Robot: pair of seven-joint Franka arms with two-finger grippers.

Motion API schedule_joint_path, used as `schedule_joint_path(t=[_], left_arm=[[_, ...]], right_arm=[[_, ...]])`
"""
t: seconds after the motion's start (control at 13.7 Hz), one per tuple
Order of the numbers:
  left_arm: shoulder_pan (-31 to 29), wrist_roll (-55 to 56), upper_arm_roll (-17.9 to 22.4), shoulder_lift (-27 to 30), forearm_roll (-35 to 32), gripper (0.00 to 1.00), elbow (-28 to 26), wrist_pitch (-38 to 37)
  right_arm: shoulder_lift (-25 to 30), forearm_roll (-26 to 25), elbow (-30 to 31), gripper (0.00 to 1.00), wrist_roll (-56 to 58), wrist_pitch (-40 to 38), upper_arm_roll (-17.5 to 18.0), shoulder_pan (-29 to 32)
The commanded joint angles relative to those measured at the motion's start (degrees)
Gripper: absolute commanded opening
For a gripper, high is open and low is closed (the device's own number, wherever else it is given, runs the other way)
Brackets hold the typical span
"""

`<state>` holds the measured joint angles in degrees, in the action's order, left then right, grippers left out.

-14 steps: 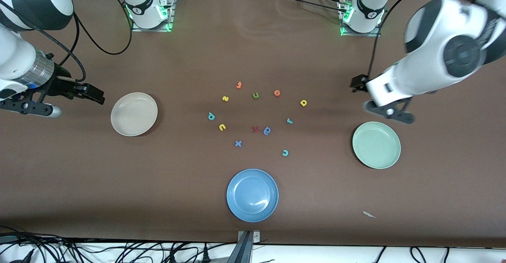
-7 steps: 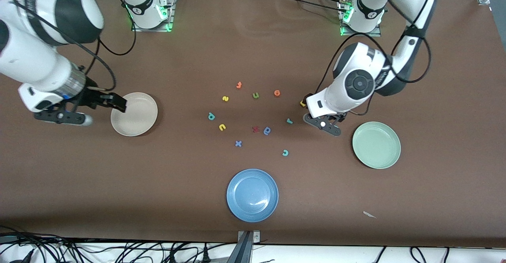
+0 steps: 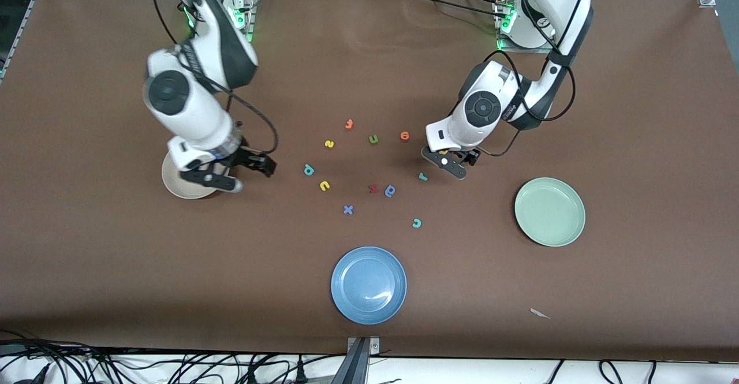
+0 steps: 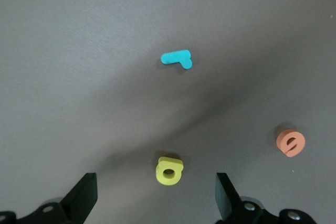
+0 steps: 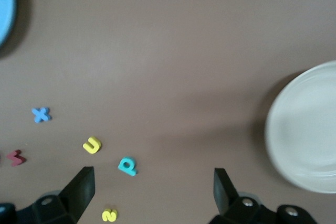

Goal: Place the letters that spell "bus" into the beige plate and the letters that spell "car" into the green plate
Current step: 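Reach the right gripper and the left gripper down to the foam letters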

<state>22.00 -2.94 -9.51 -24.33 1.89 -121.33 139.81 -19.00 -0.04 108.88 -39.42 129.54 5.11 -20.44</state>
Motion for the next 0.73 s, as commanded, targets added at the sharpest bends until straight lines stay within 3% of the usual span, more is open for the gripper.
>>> schedule_joint_path(t=[0.0,0.22,0.51,0.66], left_arm=[[2.0,1.5,0.5,-0.1,-1.5,0.98,-4.2,5.6],[3.8,3.3,0.5,-2.0,-3.5,0.92,-4.2,7.7],[3.2,4.5,0.5,-3.3,-9.4,0.70,-3.7,8.6],[3.2,4.6,0.5,-3.1,-9.5,0.33,-3.7,8.6]], right_arm=[[-4.8,-5.2,0.9,1.00,-9.4,4.0,0.7,-4.5],[-9.6,-8.1,0.5,1.00,-11.3,5.7,1.7,-5.7],[-11.4,-8.0,0.5,1.00,-10.9,8.0,2.0,-6.8],[-12.5,-7.6,0.5,1.00,-10.8,11.1,2.1,-6.7]])
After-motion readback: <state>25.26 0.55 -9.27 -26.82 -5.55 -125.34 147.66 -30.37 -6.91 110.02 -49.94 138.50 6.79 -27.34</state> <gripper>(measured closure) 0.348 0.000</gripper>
